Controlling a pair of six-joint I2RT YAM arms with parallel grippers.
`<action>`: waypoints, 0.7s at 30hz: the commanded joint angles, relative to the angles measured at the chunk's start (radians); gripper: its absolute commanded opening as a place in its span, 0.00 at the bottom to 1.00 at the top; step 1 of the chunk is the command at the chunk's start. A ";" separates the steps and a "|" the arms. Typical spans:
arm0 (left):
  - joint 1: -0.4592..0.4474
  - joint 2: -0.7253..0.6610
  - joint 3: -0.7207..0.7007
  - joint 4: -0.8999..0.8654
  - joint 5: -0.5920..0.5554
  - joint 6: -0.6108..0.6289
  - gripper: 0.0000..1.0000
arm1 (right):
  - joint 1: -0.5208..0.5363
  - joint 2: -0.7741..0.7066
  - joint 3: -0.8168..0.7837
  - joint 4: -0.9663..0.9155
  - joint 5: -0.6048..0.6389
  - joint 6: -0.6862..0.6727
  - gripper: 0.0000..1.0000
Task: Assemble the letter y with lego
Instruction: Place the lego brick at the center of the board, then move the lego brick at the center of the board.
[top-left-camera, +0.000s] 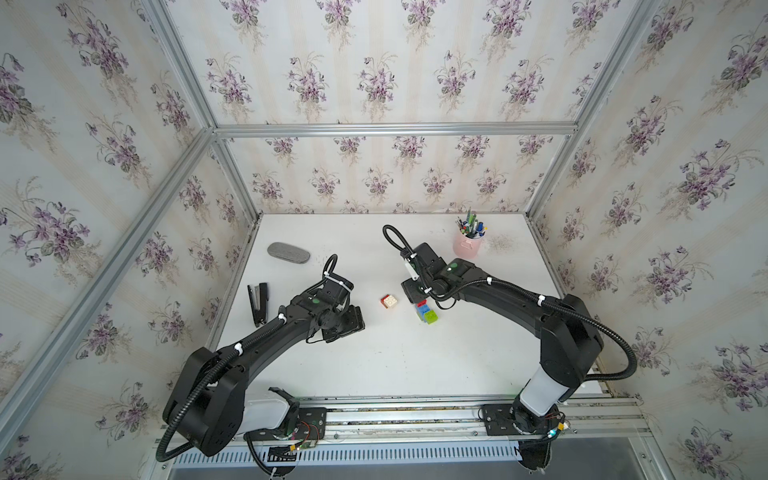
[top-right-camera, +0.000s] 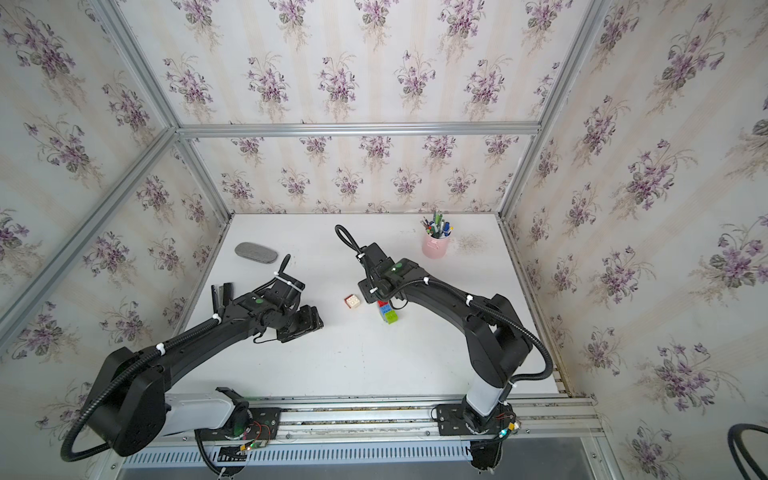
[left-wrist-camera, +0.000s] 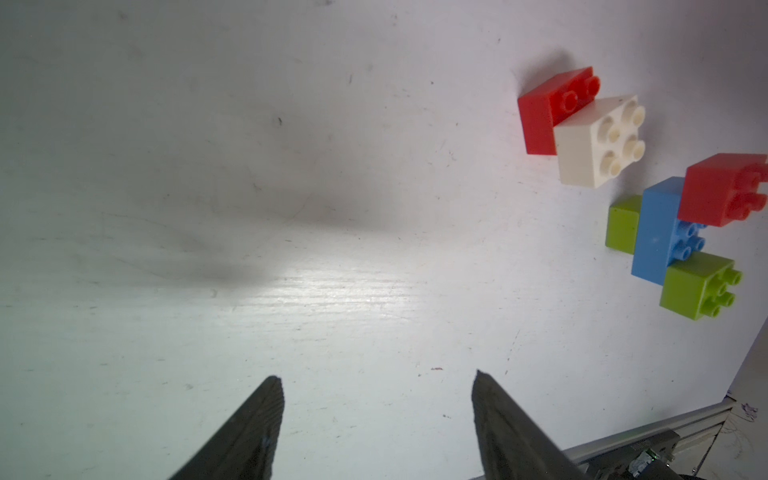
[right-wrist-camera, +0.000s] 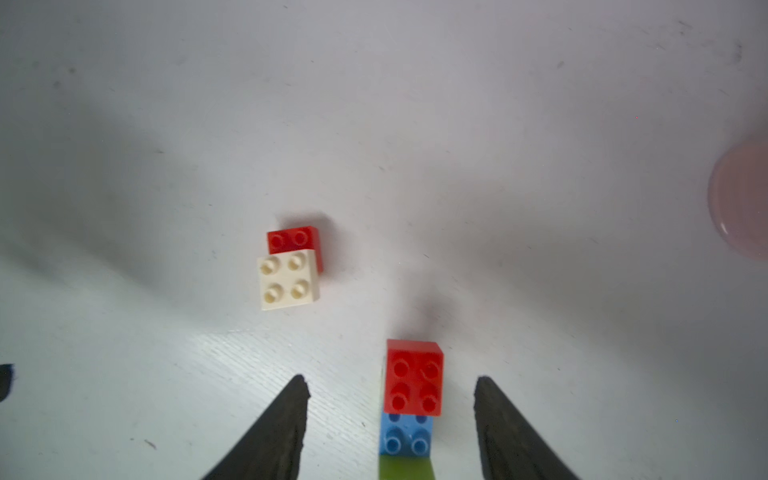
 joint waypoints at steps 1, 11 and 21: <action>0.001 -0.018 -0.015 0.002 -0.022 -0.013 0.73 | 0.018 0.051 0.036 0.028 -0.103 0.009 0.67; 0.001 -0.060 -0.053 0.002 -0.032 -0.036 0.73 | 0.041 0.282 0.185 0.016 -0.116 -0.020 0.67; 0.007 -0.077 -0.074 0.002 -0.037 -0.042 0.74 | 0.041 0.353 0.201 0.019 -0.157 -0.034 0.50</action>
